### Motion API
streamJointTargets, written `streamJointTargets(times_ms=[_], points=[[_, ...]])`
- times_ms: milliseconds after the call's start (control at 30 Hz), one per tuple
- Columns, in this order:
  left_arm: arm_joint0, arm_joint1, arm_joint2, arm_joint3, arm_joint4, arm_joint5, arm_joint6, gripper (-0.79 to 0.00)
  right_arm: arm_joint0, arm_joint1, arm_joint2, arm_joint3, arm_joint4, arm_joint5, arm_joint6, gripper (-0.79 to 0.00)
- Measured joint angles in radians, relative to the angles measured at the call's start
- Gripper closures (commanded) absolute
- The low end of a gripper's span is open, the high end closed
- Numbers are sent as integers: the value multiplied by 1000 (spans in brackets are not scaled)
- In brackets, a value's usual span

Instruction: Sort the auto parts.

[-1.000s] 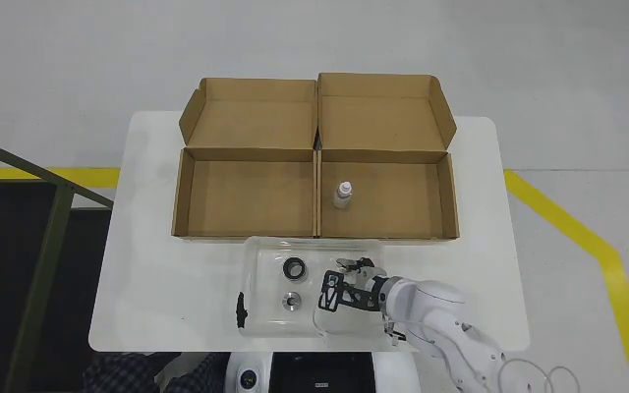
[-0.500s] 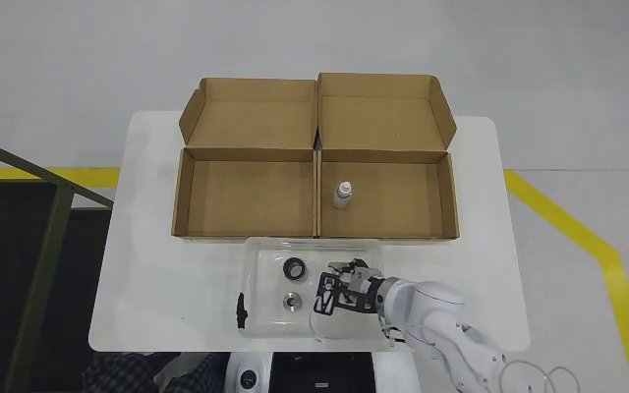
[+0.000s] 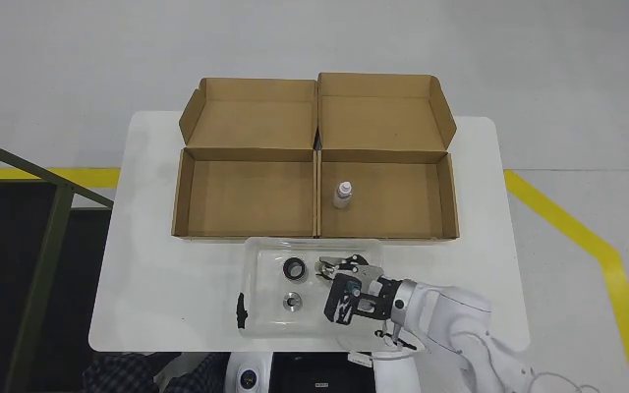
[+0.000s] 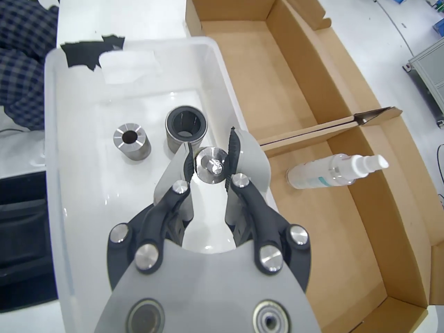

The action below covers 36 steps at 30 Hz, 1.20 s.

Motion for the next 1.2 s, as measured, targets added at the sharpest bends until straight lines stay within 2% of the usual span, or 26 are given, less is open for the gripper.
streamJointTargets(times_ms=[300,500,700,1200], points=[[0,0,0,0,0,0,0,-785,-44,12,118,44,167,-33,-238,0],[0,0,0,0,0,0,0,-785,-53,17,166,64,288,-96,-333,0],[0,0,0,0,0,0,0,-785,-49,16,195,77,372,-85,-411,0],[0,0,0,0,0,0,0,-785,-31,15,201,77,404,-85,-431,0]])
